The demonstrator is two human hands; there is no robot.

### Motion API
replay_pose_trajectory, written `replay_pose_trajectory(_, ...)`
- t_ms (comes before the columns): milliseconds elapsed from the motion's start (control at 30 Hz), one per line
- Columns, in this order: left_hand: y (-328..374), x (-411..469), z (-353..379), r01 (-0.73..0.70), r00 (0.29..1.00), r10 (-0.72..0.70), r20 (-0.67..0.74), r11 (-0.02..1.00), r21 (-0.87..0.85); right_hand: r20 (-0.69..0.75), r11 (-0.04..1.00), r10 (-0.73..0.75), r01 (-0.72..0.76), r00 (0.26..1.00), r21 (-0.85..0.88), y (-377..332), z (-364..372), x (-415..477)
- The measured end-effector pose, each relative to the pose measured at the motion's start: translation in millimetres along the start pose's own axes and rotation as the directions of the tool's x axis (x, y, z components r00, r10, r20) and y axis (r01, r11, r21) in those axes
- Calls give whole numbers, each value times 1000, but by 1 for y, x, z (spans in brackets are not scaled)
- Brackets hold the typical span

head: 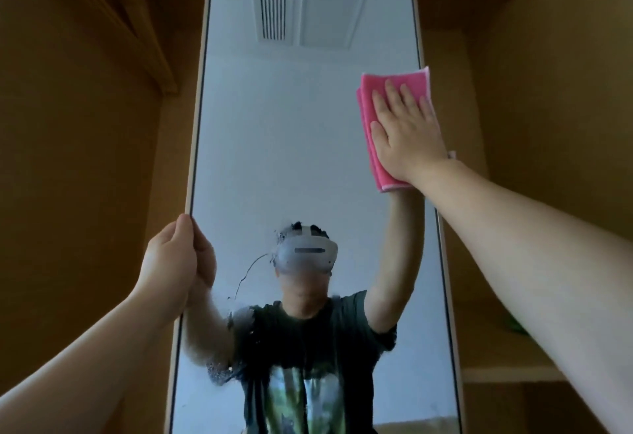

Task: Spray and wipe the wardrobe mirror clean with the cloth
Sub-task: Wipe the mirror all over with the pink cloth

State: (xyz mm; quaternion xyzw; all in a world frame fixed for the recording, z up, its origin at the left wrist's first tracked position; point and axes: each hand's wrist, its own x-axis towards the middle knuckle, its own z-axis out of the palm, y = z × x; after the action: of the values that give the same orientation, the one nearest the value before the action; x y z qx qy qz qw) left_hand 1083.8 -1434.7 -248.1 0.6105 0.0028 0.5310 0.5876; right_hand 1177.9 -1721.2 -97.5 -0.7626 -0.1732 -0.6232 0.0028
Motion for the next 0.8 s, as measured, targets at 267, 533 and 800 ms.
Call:
replay_pose_trajectory(267, 6, -6, 1, -60, 991, 61, -120, 998, 6, 2, 999, -34, 34, 999, 11, -8, 11, -39)
replay_pose_trajectory(533, 18, -19, 3, -29, 995, 28, -97, 1000, -10, 18, 998, -64, 63, 998, 19, -23, 22, -94)
replay_pose_trajectory(800, 19, -21, -1, -22, 998, 23, -59, 1000, 11, 42, 989, -148, 148, 988, 14, -34, 32, -146)
